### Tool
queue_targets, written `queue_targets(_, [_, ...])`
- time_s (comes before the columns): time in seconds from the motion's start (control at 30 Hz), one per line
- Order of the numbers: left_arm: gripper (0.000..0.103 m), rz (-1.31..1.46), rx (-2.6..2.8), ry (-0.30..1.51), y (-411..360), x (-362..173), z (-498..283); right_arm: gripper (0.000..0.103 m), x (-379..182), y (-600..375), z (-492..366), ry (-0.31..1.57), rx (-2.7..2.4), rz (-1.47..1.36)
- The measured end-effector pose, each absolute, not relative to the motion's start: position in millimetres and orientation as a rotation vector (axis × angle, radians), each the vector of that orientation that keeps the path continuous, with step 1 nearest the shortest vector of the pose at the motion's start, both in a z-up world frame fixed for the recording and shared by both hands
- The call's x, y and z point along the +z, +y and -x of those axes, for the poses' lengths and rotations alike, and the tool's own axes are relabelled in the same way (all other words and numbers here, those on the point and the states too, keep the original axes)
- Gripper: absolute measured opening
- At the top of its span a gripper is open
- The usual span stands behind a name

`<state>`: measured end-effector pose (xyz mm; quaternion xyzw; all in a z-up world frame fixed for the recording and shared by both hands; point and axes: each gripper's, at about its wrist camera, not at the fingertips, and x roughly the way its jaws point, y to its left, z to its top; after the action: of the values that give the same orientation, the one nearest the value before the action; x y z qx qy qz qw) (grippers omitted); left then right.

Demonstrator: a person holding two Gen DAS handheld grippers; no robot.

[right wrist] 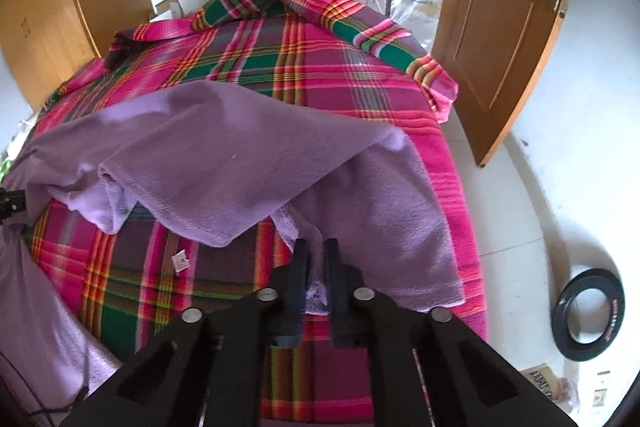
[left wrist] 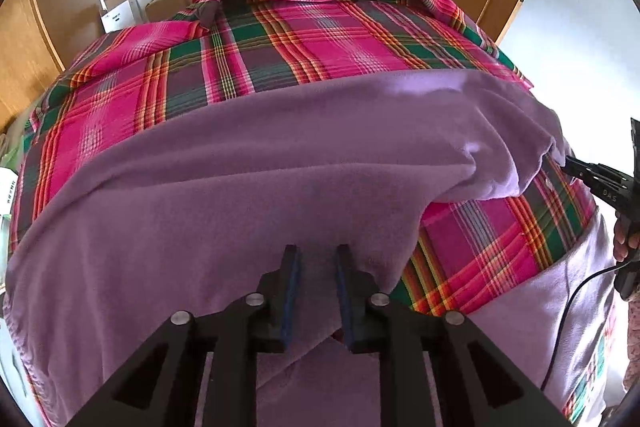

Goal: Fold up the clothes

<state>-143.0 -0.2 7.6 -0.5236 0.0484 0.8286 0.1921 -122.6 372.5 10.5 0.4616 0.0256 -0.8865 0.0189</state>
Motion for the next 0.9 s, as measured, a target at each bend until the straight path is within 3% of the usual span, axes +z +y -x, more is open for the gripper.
queue_targets(0.17, [0.001,1.438,2.304,0.075,-4.0,16.1,142.3,0.006,20.7,388.6,133.4,0.096,-2.859,-1.416])
queue_targets(0.5, [0.001,1.431,2.300,0.037,-16.8,25.2,145.5,0.006,41.0,435.6,165.9,0.107,-3.071,-1.399])
queue_targets(0.9, [0.001,1.441,2.248,0.062,-0.5,18.3,148.1,0.006,24.8,466.6,205.7,0.158,-3.143,-1.526])
